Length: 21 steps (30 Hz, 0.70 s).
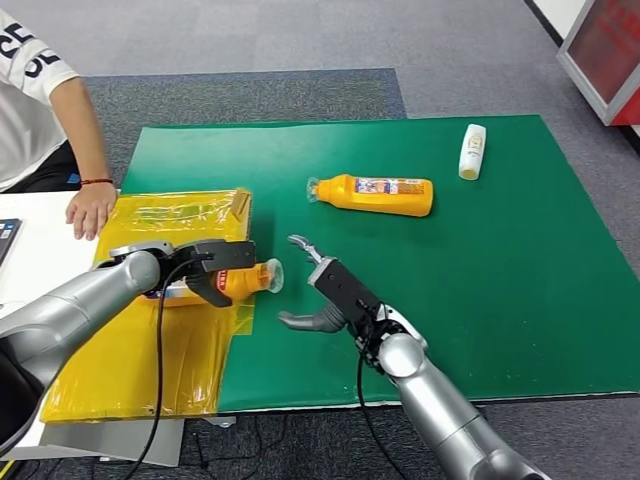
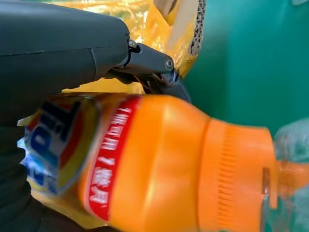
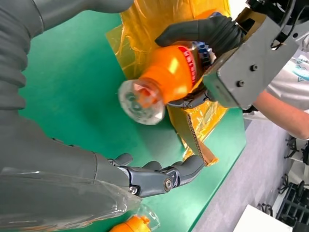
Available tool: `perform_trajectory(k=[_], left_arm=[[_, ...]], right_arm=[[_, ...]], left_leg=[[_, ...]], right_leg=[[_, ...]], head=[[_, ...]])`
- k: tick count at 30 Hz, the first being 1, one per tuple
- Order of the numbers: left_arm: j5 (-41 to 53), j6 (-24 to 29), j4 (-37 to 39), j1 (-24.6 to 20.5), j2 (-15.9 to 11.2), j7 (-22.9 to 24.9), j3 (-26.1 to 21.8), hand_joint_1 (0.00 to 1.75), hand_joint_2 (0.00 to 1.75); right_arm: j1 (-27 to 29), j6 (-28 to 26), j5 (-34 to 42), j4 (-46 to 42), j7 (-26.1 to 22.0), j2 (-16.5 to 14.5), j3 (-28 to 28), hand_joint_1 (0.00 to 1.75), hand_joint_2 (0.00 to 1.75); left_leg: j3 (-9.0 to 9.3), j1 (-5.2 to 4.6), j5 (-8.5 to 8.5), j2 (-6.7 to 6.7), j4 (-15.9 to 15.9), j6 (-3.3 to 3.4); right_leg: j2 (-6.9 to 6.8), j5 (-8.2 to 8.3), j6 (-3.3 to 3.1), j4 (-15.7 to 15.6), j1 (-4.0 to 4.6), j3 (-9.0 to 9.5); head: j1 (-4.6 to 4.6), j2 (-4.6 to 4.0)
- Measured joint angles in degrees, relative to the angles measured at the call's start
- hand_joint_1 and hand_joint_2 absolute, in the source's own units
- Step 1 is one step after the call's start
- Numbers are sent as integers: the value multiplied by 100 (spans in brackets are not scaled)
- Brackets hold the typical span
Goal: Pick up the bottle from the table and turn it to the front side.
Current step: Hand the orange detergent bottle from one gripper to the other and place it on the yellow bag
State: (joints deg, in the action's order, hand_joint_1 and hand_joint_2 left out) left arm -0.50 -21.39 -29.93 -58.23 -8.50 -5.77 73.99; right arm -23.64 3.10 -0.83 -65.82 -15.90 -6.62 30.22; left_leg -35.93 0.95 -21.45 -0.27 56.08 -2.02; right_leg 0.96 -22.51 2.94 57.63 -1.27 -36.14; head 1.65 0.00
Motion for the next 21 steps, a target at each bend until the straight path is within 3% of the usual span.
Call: perform_trajectory(k=[6,14,18,21], left_arm=[[-47,-230,-386,319,-180,-311,-693,0,175],[-514,-931,-1826,1050,-839,-1042,-1935,0,175],[-629,-1032,-2432,1434,-1060,-1185,-2398,0,175],[-870,-1243,-2820,1831,-1171,-1593,-2793,0,175]], right_arm=[[51,-2,-17,-86,53,55,2,0,175],[67,-27,65,-143,95,145,32,0,175],[71,-43,78,-156,97,189,57,0,175],[74,-53,77,-168,97,220,87,0,175]], left_leg=[[-1,0,2,-5,0,2],[0,0,1,-7,0,3],[0,0,0,-5,0,2],[0,1,0,-3,-2,1]], right_leg=[[-8,0,1,0,0,5],[-8,-1,1,0,0,6],[-5,-1,0,-1,1,2],[-3,-1,0,0,1,1]], head=[[0,0],[1,0],[-1,0],[-1,0]])
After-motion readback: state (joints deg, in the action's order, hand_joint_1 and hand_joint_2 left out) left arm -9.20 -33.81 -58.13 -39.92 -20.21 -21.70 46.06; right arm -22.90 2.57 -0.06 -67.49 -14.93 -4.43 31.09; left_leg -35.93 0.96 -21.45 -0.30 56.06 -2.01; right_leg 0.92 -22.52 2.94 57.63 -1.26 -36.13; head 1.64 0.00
